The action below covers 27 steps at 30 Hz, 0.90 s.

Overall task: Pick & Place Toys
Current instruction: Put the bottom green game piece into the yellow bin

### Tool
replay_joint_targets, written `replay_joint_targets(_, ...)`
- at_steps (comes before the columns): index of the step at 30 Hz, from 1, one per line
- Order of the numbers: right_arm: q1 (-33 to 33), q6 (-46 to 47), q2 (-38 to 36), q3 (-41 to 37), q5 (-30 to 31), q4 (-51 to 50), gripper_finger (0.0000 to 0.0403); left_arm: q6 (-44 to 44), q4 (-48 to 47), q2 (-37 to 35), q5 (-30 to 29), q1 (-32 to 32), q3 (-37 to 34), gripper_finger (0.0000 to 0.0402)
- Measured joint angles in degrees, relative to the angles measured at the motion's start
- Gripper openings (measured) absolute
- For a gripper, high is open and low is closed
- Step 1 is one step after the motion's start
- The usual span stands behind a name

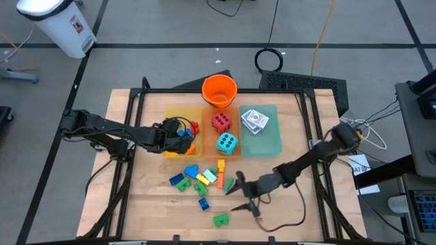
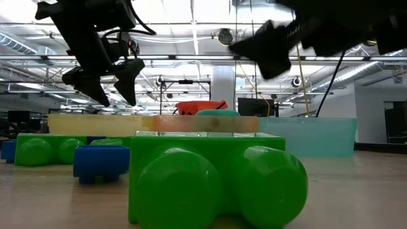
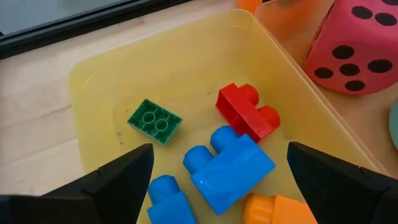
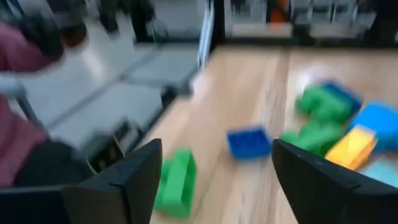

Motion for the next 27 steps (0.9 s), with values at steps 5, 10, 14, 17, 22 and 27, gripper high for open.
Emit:
replay_joint_targets(5,1.70,0.91,4.89,8.94,-0.02,-16.33,0.0291,2.34,2.44,0.00,-0.07,0.00,0.00,0.0374)
replay_joint_targets(10,3.32,-0.67,7.80,17.80,-0.22,-30.57,0.0288,7.10,7.13,0.00,-0.10,0.00,0.00,0.0374)
replay_joint_targets(14,3.81,-0.84,9.34,20.91,-0.08,-33.18,0.0278,9.89,10.46,0.00,0.03,0.09,0.00,0.0374)
replay_joint_targets(17,3.77,-0.24,11.43,21.48,0.11,-32.42,0.0275,10.26,11.96,0.00,0.44,0.09,-0.02,0.0374)
replay_joint_targets(22,4.06,0.84,14.75,21.46,0.99,-29.30,0.0276,10.19,12.37,0.00,0.63,0.09,-0.02,0.0374)
replay_joint_targets(27,4.52,0.87,16.45,21.44,1.84,-27.36,0.0268,10.14,12.57,0.00,1.96,0.09,-0.04,0.0374)
